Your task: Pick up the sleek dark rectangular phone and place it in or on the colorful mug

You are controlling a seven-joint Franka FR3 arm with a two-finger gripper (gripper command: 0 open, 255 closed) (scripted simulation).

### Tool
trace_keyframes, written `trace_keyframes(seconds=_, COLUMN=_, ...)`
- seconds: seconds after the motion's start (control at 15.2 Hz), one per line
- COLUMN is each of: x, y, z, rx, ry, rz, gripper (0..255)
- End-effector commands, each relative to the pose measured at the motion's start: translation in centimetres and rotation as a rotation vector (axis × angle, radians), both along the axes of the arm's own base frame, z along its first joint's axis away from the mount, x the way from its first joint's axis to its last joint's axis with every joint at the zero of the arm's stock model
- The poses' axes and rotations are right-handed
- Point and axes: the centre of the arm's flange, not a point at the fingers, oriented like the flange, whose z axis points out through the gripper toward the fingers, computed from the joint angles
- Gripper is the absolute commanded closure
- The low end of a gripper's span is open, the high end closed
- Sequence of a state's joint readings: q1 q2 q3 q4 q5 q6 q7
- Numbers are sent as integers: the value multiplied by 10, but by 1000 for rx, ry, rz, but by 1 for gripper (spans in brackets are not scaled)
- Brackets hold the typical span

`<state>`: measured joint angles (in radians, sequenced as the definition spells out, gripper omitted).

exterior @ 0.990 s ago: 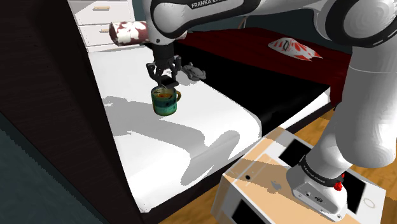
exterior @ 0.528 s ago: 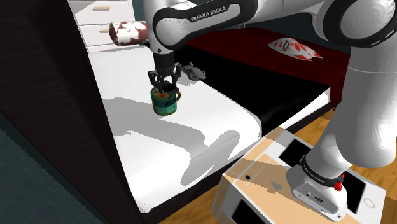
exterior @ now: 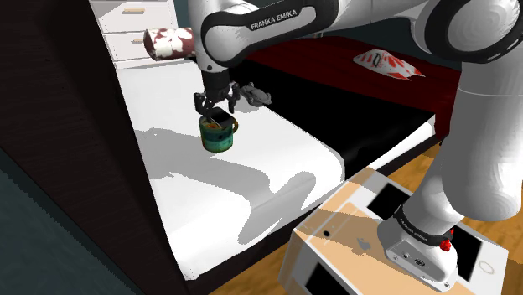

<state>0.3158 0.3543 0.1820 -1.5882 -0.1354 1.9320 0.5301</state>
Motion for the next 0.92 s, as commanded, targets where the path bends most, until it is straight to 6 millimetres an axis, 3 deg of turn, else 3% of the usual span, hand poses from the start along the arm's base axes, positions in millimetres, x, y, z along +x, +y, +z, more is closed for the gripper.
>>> trace_keyframes(seconds=0.0, x=0, y=0, z=-1, rx=0, ry=1, rz=0, gripper=0)
trace_keyframes(seconds=0.2, x=0, y=0, z=0, rx=0, ry=1, rz=0, gripper=0)
trace_keyframes(seconds=0.46, x=-2, y=3, z=50, rx=0, ry=1, rz=0, gripper=0)
trace_keyframes(seconds=0.86, x=-2, y=3, z=50, rx=0, ry=1, rz=0, gripper=0)
